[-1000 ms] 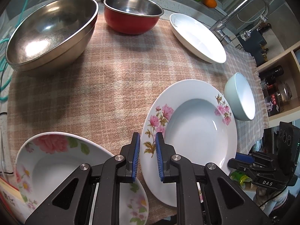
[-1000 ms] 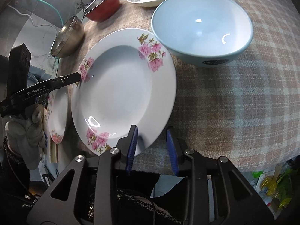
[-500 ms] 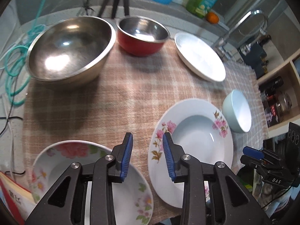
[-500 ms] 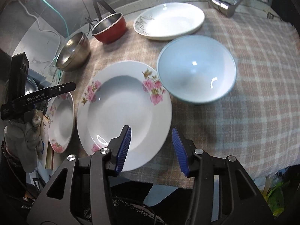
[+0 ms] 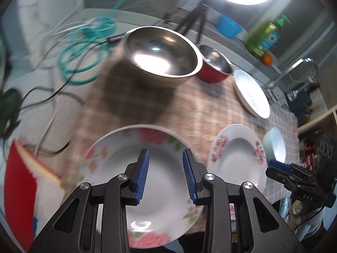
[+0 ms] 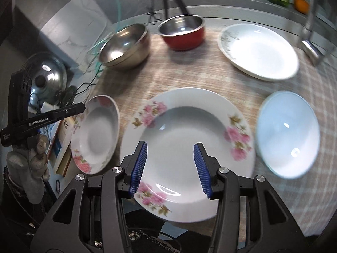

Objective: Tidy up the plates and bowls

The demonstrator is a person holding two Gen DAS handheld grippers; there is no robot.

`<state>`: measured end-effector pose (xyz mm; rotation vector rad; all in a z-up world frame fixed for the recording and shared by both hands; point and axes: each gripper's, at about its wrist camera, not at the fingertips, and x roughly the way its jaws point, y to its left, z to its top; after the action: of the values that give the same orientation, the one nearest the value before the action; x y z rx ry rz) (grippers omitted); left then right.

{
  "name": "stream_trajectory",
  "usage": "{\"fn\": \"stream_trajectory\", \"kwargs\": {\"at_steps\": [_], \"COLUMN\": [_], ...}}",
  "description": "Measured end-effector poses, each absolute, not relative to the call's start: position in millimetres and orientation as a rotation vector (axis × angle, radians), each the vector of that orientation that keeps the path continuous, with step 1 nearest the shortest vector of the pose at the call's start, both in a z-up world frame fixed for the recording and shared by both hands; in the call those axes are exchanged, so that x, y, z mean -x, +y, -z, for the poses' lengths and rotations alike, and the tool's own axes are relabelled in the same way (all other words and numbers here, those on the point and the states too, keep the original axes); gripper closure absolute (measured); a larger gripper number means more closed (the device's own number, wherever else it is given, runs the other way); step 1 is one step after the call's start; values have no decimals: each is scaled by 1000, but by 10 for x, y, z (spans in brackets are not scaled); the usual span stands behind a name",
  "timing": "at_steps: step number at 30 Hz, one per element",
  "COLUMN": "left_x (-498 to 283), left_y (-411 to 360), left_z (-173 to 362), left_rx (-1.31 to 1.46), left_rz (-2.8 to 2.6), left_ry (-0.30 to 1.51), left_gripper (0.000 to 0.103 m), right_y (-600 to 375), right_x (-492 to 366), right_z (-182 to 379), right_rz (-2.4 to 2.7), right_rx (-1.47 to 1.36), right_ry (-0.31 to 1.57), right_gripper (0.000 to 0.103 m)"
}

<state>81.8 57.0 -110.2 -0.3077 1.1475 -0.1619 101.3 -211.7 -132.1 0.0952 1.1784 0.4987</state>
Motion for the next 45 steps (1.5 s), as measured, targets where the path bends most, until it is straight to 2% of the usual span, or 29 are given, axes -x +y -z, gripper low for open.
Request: {"fn": "stream_trajectory", "kwargs": {"at_steps": [10, 18, 21, 30, 32, 35, 45], "left_x": [-322, -64, -43, -88, -93, -105, -116], "left_y": [1116, 1407, 1443, 1429, 1419, 1402, 1388], "left_z": [1231, 1352, 1407, 1517, 1536, 1574, 1623], "left_rx": [431, 507, 526, 550, 548, 555, 565], "left_rz": [-28, -127, -129, -97, -91, -79, -53], "left_ry": [1136, 1134, 1145, 1174, 1180, 1190, 1206], "left_gripper": [72, 72, 73, 75, 75, 84, 92], "right_y": [-1436, -1064, -998, -849, -833, -816, -801], "right_x": [-1210, -1362, -1414, -1465, -1475, -1488, -1482], "right_z": [1457, 1592, 1651, 1768, 1796, 1839, 1892], "right_rz": [-672, -730, -738, -742, -740, -746, -744], "right_rx": [-5, 60, 63, 111, 110, 107, 85], "right_ry": [1225, 1257, 1281, 1308, 1318, 1335, 1353], "right_gripper": [55, 64, 70, 73, 77, 85, 89]}}
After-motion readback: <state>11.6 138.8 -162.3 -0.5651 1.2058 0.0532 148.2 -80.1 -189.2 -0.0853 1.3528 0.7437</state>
